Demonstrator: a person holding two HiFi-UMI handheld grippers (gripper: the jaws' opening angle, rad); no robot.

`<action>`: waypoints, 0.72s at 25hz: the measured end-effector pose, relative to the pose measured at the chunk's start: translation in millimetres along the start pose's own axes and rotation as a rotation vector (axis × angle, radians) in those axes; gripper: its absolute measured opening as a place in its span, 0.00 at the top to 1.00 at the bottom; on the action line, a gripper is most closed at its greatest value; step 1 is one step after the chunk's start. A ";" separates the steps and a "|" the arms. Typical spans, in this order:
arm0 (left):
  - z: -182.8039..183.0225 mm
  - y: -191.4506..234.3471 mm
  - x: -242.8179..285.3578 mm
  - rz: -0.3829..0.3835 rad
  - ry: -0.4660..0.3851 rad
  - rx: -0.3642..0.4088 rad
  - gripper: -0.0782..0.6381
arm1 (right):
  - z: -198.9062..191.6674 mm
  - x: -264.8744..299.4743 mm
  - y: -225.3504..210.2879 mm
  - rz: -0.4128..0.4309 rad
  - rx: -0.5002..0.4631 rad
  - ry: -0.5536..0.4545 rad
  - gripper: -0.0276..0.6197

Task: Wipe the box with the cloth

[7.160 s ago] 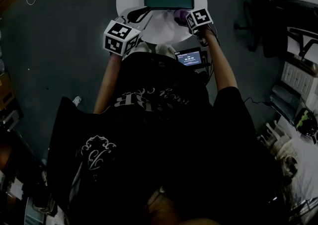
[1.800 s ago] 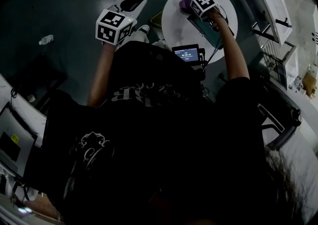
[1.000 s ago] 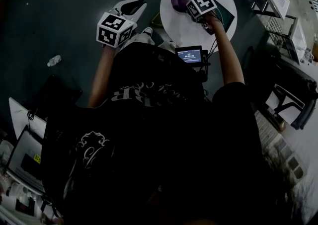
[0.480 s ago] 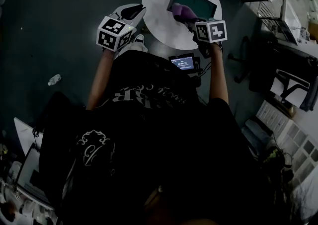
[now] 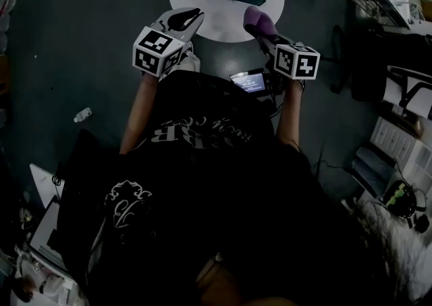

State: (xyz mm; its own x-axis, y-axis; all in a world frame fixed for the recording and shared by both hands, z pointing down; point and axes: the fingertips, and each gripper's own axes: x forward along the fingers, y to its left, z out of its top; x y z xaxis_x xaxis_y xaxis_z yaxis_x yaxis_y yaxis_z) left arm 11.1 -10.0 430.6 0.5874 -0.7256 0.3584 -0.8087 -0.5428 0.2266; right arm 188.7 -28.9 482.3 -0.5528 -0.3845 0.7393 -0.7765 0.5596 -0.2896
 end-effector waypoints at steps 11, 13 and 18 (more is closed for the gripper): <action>-30.8 -114.9 -14.0 0.001 -0.005 -0.001 0.84 | -64.2 -57.3 31.1 0.098 0.004 -0.098 0.80; -36.9 -130.6 -13.4 0.000 0.002 0.006 0.84 | -71.2 -64.7 32.1 0.113 -0.009 -0.101 0.80; -42.8 -152.5 -19.2 0.010 -0.003 0.008 0.84 | -80.6 -73.7 35.0 0.135 -0.019 -0.115 0.80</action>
State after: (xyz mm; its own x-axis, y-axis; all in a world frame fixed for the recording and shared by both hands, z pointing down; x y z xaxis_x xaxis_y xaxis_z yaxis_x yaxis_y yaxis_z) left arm 121.8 104.8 427.9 0.5793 -0.7322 0.3581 -0.8143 -0.5390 0.2153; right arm 226.6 78.2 466.7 -0.6833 -0.3855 0.6200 -0.6876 0.6254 -0.3689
